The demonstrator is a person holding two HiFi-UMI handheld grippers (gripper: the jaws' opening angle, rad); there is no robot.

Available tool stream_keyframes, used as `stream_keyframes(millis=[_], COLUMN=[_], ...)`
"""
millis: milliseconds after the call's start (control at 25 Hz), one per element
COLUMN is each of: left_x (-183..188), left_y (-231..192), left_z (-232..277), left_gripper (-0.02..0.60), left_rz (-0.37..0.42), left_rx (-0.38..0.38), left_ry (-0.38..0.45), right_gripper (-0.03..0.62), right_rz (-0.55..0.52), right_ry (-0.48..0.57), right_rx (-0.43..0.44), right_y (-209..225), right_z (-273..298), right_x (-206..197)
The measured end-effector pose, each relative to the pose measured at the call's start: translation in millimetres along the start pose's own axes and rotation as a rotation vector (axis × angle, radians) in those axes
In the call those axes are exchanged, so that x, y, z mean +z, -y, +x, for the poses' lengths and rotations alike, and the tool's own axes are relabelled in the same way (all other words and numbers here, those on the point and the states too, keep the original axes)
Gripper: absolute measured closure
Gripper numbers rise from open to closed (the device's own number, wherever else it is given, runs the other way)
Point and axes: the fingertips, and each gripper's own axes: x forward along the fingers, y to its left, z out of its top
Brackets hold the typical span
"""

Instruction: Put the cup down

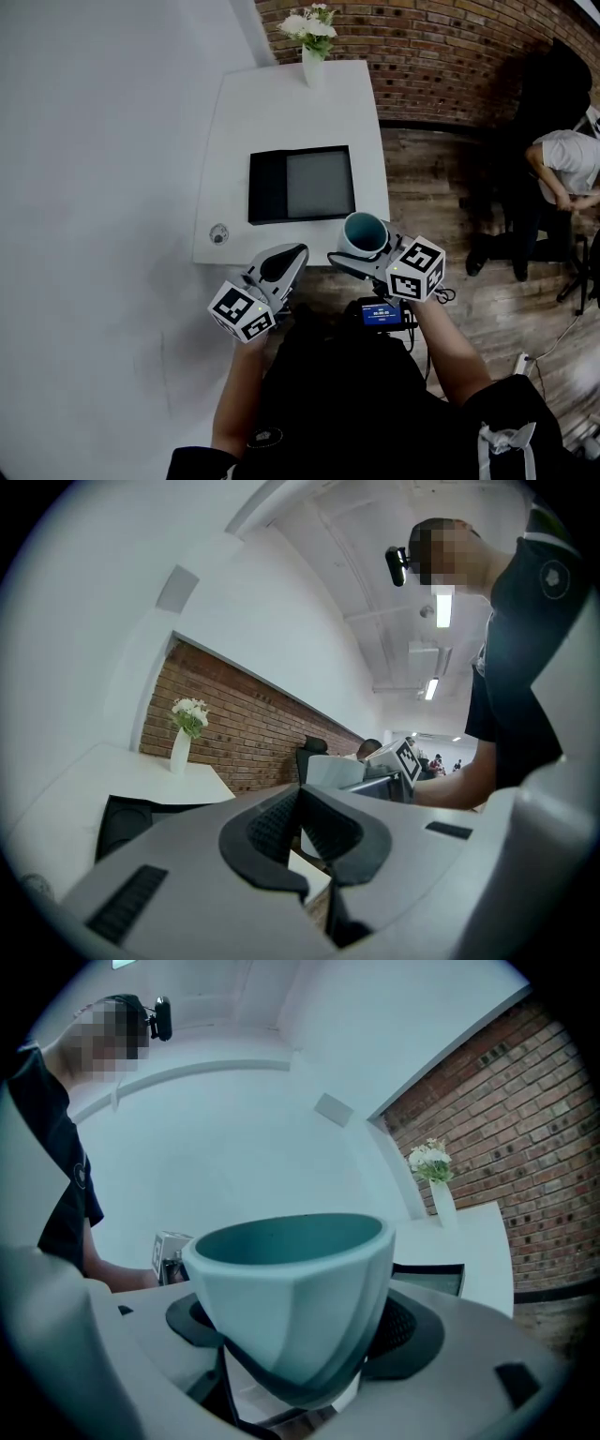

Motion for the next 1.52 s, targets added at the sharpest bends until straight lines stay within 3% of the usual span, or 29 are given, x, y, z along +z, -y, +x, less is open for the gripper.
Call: stream_keyframes(millis=[280, 680, 1200, 1520], left_x=[4.8, 11.9, 14.7, 28.0], left_y=[-18.8, -38.2, -43.1, -51.3], left_z=[-8.0, -22.9, -31.7, -30.5], left_gripper=[0.574, 0.574, 0.574, 0.574], left_rz=[0.004, 0.0, -0.021, -0.007], left_rx=[-0.057, -0.06, -0.038, -0.029], left_ry=[-0.022, 0.008, 0.025, 0.031], right_gripper=[0.197, 0.197, 0.197, 0.197], right_rz=[0.013, -0.026, -0.02, -0.076], right_ry=[0.023, 0.041, 0.035, -0.024], right_rx=[-0.055, -0.07, -0.038, -0.006], right_y=[-0.1, -3.8, -6.9, 11.7], right_z=[21.1, 41.1, 50.5, 72.9], right_x=[8.1, 29.1, 28.4, 35.0])
